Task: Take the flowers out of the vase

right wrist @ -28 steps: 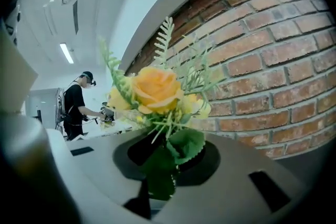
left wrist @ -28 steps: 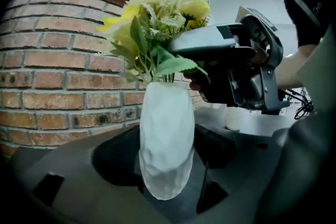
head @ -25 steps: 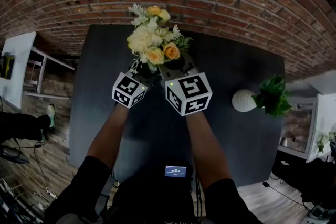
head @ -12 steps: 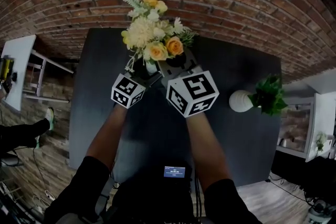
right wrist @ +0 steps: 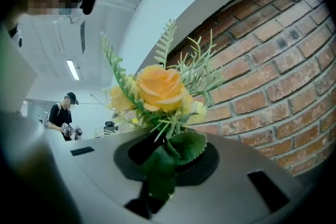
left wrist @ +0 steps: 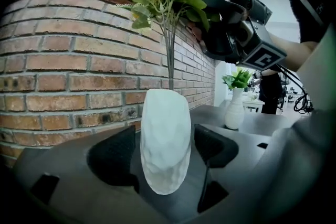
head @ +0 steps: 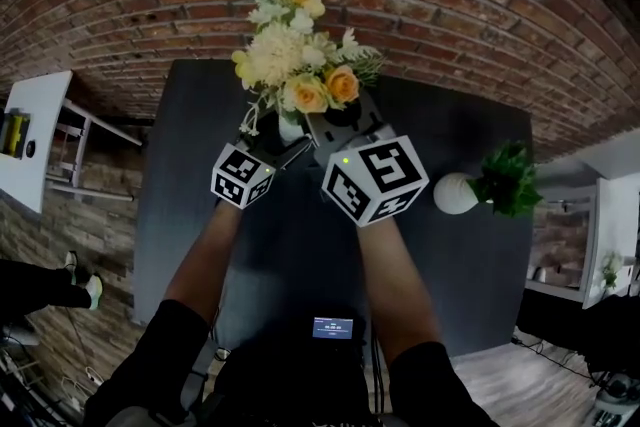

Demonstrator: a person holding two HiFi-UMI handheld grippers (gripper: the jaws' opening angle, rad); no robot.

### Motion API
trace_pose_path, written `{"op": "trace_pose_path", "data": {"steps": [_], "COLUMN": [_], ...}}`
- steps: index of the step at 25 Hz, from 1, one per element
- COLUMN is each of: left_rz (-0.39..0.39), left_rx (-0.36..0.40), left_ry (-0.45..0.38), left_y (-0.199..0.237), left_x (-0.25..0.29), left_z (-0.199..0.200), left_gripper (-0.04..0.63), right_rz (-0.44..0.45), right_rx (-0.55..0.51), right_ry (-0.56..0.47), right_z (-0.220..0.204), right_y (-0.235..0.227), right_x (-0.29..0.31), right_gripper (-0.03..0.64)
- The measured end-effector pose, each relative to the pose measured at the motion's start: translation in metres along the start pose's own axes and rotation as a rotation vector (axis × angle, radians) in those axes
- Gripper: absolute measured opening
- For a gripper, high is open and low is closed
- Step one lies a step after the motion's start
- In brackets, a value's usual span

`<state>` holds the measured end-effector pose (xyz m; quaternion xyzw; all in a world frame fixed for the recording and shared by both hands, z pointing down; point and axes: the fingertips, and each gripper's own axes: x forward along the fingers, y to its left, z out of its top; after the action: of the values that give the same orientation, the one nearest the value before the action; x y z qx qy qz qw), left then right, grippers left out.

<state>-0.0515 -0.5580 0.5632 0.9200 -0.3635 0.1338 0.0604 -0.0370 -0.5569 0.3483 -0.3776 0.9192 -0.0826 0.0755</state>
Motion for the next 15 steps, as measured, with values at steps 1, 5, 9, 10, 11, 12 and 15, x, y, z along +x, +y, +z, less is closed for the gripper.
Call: {"op": "trace_pose_path", "data": {"steps": [1,5,9,10,11,12,15], "left_rz": [0.001,0.001,0.008,0.012,0.014,0.016,0.025], "left_rx": [0.002,0.006,0.022,0.026,0.03,0.032,0.031], "left_ry": [0.002,0.003,-0.001,-0.003,-0.005,-0.007,-0.014], "left_y": [0.0,-0.001,-0.002,-0.003,-0.004,-0.004,-0.007], "left_x": [-0.002,-0.01,-0.02,-0.023,-0.026,-0.029,-0.038], "left_z": [0.001,0.007,0.018,0.021,0.024,0.027,0.034], "left_gripper": [0.333,0.348,0.348,0.348,0.348,0.348,0.348], "right_rz": [0.001,0.005,0.006,0.008,0.008,0.008,0.003], "right_rx": [-0.001,-0.02,-0.039,-0.042,-0.044,-0.046,-0.044], "right_ry": [-0.01,-0.048,-0.077,-0.084,-0.089,-0.093,-0.096], "right_z": [0.005,0.025,0.046,0.051,0.056,0.06,0.065], "right_y": [0.002,0.01,0.018,0.021,0.023,0.025,0.029], "right_x": [-0.001,-0.004,-0.01,-0.012,-0.013,-0.015,-0.021], "right_gripper": [0.064,0.064,0.064,0.064,0.064,0.064,0.064]}}
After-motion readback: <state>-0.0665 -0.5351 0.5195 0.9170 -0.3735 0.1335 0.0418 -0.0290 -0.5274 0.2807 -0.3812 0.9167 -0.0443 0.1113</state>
